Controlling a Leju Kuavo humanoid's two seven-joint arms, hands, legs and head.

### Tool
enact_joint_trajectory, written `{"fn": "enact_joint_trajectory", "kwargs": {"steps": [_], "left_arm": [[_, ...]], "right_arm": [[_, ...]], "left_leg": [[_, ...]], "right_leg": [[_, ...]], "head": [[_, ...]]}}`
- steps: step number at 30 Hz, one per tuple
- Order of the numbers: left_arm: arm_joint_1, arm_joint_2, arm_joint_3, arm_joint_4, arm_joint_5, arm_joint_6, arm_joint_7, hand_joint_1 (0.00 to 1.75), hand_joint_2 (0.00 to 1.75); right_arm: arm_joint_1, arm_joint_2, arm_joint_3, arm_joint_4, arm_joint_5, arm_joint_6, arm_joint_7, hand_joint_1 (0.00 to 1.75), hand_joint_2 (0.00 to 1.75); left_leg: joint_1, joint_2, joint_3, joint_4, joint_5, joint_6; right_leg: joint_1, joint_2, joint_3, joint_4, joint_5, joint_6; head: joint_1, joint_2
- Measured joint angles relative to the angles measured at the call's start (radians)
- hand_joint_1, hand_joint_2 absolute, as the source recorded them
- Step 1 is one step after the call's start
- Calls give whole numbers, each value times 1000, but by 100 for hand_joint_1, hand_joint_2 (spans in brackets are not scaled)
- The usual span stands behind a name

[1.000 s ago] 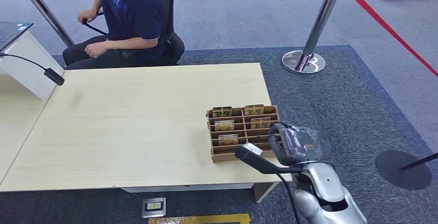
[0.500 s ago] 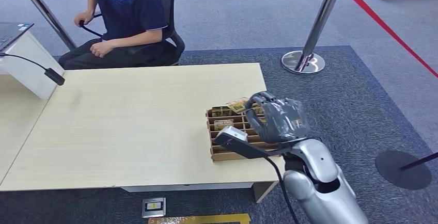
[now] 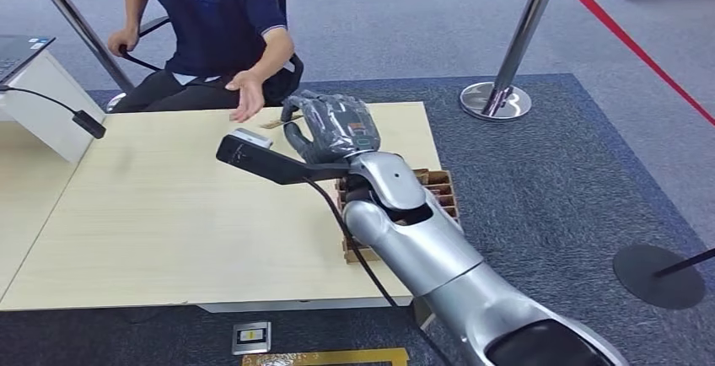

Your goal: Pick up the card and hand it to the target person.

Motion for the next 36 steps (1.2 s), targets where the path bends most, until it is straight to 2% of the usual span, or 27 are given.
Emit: {"fn": "enact_joint_trajectory", "kwargs": {"steps": [5, 11, 27, 28, 31, 32, 36], "left_arm": [[2, -2, -14, 1, -18, -3, 35, 0, 0], [3, -4, -22, 1, -31, -7, 44, 0, 0], [5, -8, -37, 1, -33, 9, 65, 0, 0], [5, -8, -37, 1, -33, 10, 65, 0, 0], [5, -8, -38, 1, -34, 12, 65, 0, 0], [5, -8, -38, 1, -34, 13, 64, 0, 0], [5, -8, -38, 1, -27, 20, 57, 0, 0]], "right_arm": [[-66, 13, 2, 134, -10, -93, 82, 175, 175], [-106, 13, 0, 261, -19, -159, 78, 175, 175], [-114, 13, 4, 346, -29, -141, 58, 175, 175], [-114, 13, 7, 349, -29, -142, 64, 169, 175], [-114, 13, 15, 363, -28, -158, 81, 38, 175], [-114, 13, 16, 368, -28, -165, 83, 0, 175], [-114, 13, 5, 379, -56, -199, 60, 0, 175]], "left_leg": [[0, 0, -1, 0, 0, 0], [0, -1, -1, 0, 0, 0], [0, -1, -2, 0, 0, 0], [0, -1, -2, 0, 0, 0], [0, -1, -2, 0, 0, 0], [0, -1, -2, 0, 0, 0], [0, -1, -2, 0, 0, 0]], "right_leg": [[0, 0, -1, 0, 1, 0], [0, 0, -1, 0, 1, 0], [0, 0, -2, 0, 1, 0], [0, 0, -2, 0, 1, 0], [0, 0, -2, 0, 1, 0], [0, 0, -2, 0, 1, 0], [0, 0, -2, 0, 1, 0]], "head": [[0, 0], [0, 0], [0, 0], [0, 0], [0, 0], [0, 0], [0, 0]]}}
